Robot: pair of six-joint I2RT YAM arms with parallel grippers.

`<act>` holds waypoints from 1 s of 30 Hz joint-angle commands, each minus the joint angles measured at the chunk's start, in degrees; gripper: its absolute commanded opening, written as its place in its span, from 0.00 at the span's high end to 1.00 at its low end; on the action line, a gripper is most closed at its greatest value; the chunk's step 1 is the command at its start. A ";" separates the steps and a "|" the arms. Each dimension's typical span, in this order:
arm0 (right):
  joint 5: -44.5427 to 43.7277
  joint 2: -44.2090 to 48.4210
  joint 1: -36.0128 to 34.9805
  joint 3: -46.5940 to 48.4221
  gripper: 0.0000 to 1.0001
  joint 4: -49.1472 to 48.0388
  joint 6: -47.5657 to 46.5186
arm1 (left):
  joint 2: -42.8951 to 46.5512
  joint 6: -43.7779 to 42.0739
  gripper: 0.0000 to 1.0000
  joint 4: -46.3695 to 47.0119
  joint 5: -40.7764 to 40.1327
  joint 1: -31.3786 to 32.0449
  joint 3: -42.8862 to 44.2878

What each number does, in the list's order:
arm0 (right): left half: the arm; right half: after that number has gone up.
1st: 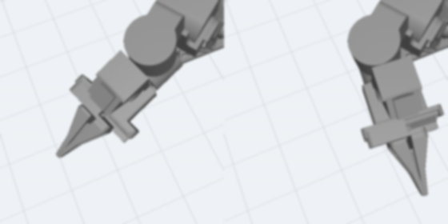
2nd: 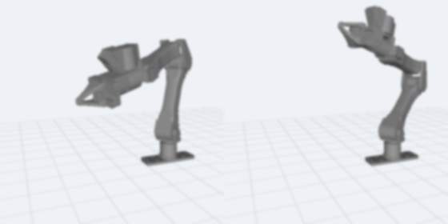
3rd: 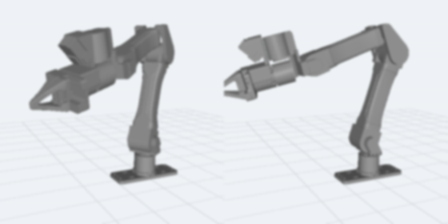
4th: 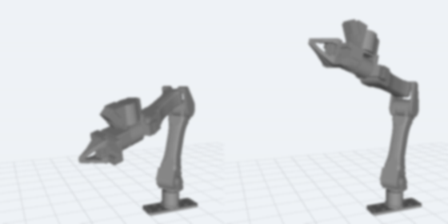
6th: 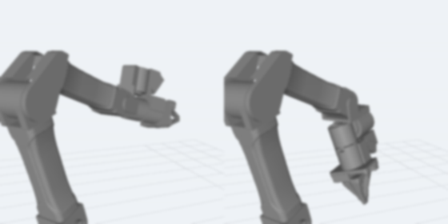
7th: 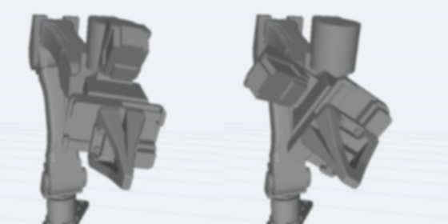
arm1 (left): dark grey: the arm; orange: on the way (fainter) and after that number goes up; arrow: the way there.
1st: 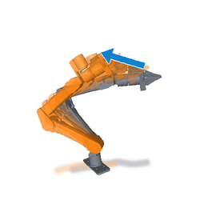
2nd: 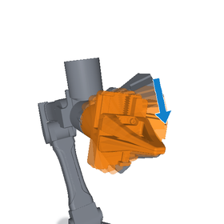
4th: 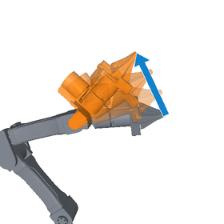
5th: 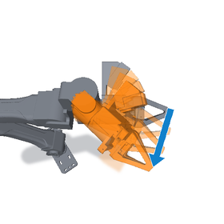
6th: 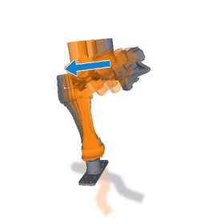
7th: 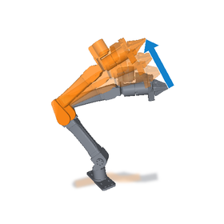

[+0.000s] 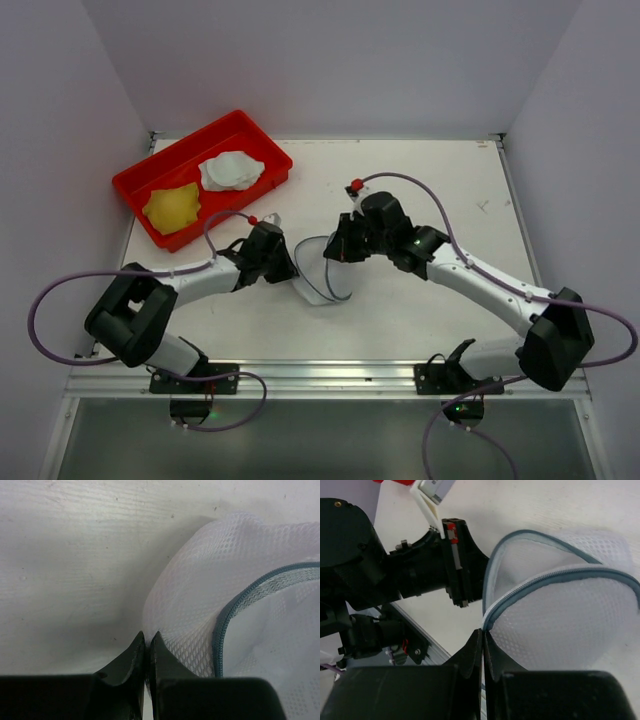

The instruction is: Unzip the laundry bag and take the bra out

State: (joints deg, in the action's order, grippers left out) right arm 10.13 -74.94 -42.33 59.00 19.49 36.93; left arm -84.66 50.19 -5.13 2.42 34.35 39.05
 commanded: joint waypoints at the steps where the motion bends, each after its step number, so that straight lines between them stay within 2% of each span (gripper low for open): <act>1: 5.86 -3.45 -1.61 2.34 1.00 -9.02 1.21 | -0.85 2.27 1.00 7.58 2.50 0.98 -2.13; 8: 7.89 -11.53 -2.50 3.57 1.00 -14.30 1.57 | -1.21 3.07 1.00 11.97 3.91 1.69 -4.41; 23: 3.41 -24.29 -2.32 0.76 1.00 -23.97 3.41 | 1.16 5.00 1.00 17.60 5.93 2.65 -10.39; 27: 2.17 -26.22 -2.06 -0.90 1.00 -24.32 4.11 | 2.83 5.61 0.94 16.73 5.06 2.65 -12.24; 30: 1.91 -27.45 -1.88 -2.05 0.99 -24.50 4.73 | 5.03 6.84 0.83 16.99 4.35 2.65 -14.34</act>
State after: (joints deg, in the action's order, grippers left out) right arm 14.28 -101.25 -44.56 58.11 -2.50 40.64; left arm -82.28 55.51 10.48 7.51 36.53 26.61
